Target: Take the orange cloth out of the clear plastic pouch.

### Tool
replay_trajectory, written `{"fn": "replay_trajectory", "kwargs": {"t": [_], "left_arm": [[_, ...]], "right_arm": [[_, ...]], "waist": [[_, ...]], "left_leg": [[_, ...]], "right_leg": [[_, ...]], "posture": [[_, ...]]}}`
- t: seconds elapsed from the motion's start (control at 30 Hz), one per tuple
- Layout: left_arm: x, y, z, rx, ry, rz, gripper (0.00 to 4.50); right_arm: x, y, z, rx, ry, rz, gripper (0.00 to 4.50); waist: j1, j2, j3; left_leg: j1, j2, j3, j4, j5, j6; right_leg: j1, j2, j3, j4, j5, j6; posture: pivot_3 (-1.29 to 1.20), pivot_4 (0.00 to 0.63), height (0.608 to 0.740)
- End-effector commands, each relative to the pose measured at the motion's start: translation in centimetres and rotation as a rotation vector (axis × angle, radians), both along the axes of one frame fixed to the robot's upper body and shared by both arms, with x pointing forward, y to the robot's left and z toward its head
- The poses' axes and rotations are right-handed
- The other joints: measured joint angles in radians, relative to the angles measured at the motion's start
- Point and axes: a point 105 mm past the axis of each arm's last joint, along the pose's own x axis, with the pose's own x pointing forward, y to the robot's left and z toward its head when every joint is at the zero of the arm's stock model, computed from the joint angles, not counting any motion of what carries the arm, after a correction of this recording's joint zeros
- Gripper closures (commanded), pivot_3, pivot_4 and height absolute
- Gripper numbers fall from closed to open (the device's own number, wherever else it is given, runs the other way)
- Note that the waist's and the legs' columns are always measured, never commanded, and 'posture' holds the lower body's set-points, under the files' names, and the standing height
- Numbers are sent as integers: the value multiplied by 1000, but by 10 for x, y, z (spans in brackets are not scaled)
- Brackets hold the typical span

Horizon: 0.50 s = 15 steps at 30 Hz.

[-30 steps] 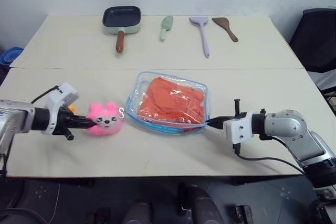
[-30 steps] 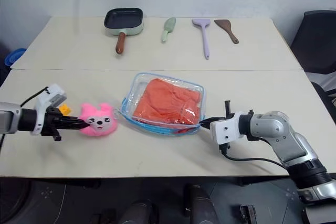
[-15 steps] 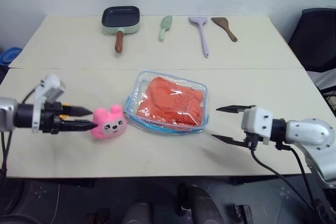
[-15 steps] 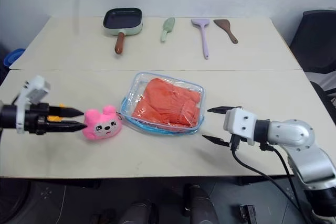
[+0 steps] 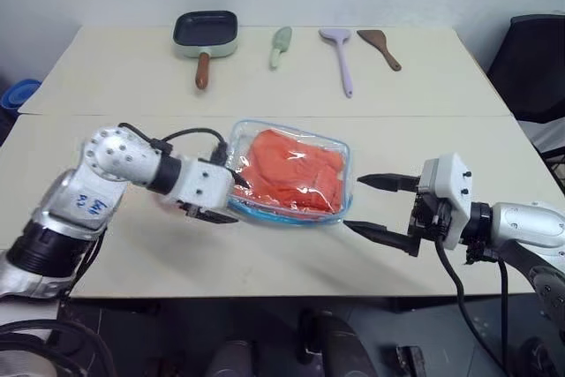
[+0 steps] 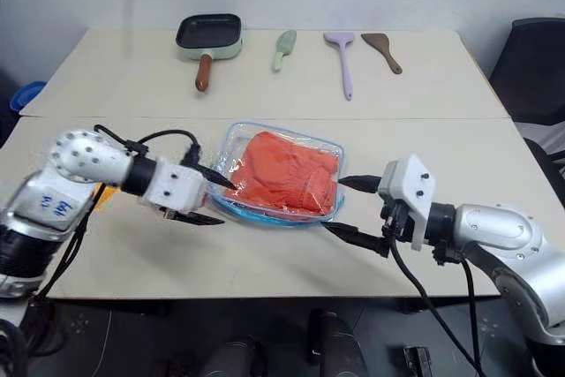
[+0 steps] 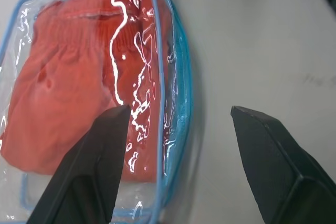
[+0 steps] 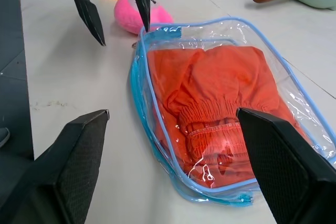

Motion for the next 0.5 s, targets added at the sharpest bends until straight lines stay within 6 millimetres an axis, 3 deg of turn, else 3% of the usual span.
{"fn": "replay_trajectory", "kwargs": {"t": [0.03,0.23,0.33,0.5], "left_arm": [[15,9,-1,53,-121,-11,1250],[36,15,-9,30,-184,14,1250],[41,17,-12,9,-188,19,1846],[43,15,-9,-41,-165,21,3426]], "right_arm": [[-7,4,8,13,-37,6,463],[-8,6,6,17,-39,-18,463],[-8,7,5,22,-40,-23,419],[-6,6,5,22,-43,-30,419]], "waist": [[1,0,0],[5,0,0],[5,0,0],[4,0,0]], "left_leg": [[0,0,0,0,0,0],[0,0,-2,1,-1,4],[0,-1,-2,1,-1,5],[0,-1,-2,1,-2,6]], "right_leg": [[0,0,0,0,0,0],[0,-2,-2,0,1,1],[0,-2,-3,0,2,3],[0,-2,-3,-2,2,4]], "posture": [[0,150,740],[0,150,740],[0,150,740],[0,150,740]]}}
